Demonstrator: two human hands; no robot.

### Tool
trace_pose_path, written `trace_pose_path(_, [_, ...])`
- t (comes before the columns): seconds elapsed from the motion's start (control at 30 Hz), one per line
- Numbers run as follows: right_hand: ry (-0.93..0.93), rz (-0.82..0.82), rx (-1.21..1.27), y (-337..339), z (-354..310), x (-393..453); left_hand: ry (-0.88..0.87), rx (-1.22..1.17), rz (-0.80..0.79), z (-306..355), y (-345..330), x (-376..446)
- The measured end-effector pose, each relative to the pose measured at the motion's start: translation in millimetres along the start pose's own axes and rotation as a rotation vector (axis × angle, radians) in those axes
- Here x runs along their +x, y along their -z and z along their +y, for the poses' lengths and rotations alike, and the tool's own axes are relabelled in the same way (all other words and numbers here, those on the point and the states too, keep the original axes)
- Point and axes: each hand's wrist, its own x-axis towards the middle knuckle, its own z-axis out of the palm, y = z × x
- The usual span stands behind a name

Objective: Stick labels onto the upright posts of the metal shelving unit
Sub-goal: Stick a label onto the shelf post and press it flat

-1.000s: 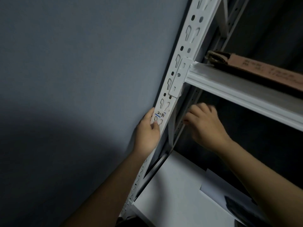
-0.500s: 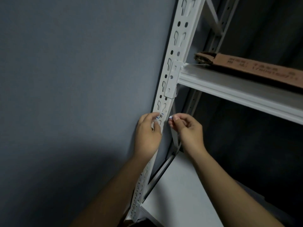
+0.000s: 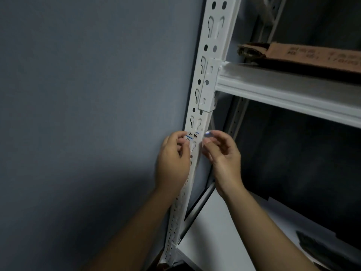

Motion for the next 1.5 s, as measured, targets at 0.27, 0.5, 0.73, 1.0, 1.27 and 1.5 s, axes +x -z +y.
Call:
trace_pose_path(0.27, [0.097,0.005,-0.031,-12.5,16.1,7.4,-0.143,0.213,0.096,-2.5,-13.6,6.0])
trace_pose_path(0.5, [0.068,0.018,-0.045,-11.2,21.1,11.2,0.007,0.078,0.161,-17.1,-23.8,-1.7])
trace_pose_path(0.73, [0.072,0.015,-0.017,-11.3,24.8,11.6,-0.007,0.03,0.256,-21.3,-33.9,-2.8])
trace_pose_path(1.0, [0.077,0.013,0.011,-12.0,24.7,11.1,0.023,-0.084,0.326,-21.7,-41.3,-2.0])
trace_pose_path(1.27, [0.076,0.058,0.003,-15.8,28.6,10.7,0.035,-0.118,0.295,-23.1,-40.0,2.0])
trace_pose_path(1.5, [0.076,0.099,-0.023,-19.6,28.9,8.5,-0.019,-0.072,0.169,-27.1,-42.9,-6.7])
